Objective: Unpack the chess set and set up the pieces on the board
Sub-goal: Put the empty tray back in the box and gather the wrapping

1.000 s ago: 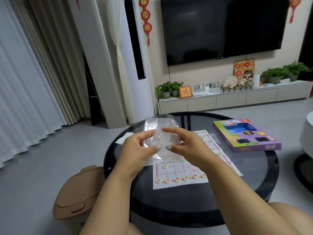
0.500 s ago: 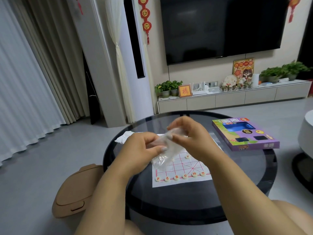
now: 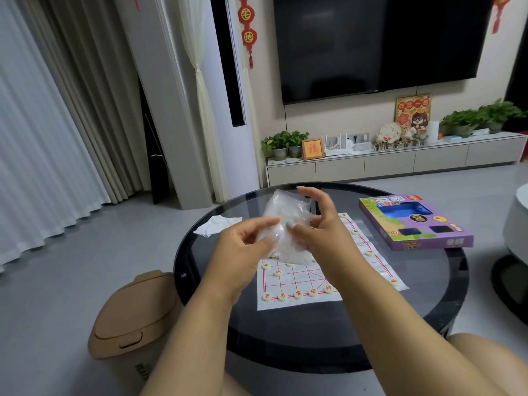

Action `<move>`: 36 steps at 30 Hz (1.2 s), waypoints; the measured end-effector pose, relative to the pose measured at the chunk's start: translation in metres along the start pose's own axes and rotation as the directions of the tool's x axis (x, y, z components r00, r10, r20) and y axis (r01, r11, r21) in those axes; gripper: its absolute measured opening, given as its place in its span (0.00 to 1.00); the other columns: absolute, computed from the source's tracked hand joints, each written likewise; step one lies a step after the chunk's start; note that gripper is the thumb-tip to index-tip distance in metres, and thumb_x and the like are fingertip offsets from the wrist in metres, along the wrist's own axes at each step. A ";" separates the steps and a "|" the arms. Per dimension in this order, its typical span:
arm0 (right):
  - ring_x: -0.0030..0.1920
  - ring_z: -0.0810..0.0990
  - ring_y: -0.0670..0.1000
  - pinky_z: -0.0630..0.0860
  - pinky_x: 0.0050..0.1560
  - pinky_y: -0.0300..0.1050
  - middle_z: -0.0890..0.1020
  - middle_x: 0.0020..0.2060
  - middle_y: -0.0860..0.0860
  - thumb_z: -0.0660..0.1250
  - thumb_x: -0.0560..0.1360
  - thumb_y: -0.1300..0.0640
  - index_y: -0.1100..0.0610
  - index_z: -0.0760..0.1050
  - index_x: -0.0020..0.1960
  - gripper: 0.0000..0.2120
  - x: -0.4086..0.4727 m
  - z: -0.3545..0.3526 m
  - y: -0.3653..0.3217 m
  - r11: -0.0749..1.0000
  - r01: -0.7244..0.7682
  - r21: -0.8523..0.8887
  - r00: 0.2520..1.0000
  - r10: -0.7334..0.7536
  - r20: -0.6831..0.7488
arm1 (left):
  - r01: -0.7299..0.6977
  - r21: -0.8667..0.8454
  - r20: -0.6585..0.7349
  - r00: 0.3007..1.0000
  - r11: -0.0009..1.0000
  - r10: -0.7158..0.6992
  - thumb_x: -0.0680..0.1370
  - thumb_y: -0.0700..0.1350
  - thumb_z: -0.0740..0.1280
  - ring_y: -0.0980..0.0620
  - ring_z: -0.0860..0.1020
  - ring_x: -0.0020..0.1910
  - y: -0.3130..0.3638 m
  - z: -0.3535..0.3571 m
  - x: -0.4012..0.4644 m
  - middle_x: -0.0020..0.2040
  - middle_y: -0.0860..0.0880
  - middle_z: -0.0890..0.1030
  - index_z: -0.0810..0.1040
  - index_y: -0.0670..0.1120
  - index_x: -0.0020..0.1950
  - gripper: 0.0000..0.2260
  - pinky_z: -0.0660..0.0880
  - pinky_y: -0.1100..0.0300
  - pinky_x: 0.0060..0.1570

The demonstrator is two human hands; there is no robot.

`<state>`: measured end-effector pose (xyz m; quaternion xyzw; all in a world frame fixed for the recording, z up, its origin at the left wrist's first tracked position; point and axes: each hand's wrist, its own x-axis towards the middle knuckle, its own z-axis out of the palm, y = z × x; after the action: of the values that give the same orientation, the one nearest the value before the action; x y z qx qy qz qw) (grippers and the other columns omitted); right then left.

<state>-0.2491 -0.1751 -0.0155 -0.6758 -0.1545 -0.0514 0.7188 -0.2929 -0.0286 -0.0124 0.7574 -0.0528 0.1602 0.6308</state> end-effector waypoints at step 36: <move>0.53 0.77 0.54 0.71 0.54 0.47 0.80 0.51 0.53 0.52 0.81 0.45 0.59 0.78 0.54 0.22 0.187 0.144 0.168 0.848 -0.027 -0.529 0.926 0.220 0.306 | 0.331 -0.286 -0.747 0.511 0.899 -0.425 0.80 0.54 0.61 0.51 0.70 0.23 -0.190 -0.082 0.114 0.28 0.47 0.73 0.74 0.40 0.42 0.18 0.67 0.62 0.27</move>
<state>-0.0460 0.0057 -0.1158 -0.8498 -0.2176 0.0790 0.4735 -0.1457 0.1025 -0.1433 0.5640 0.3908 0.3349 0.6457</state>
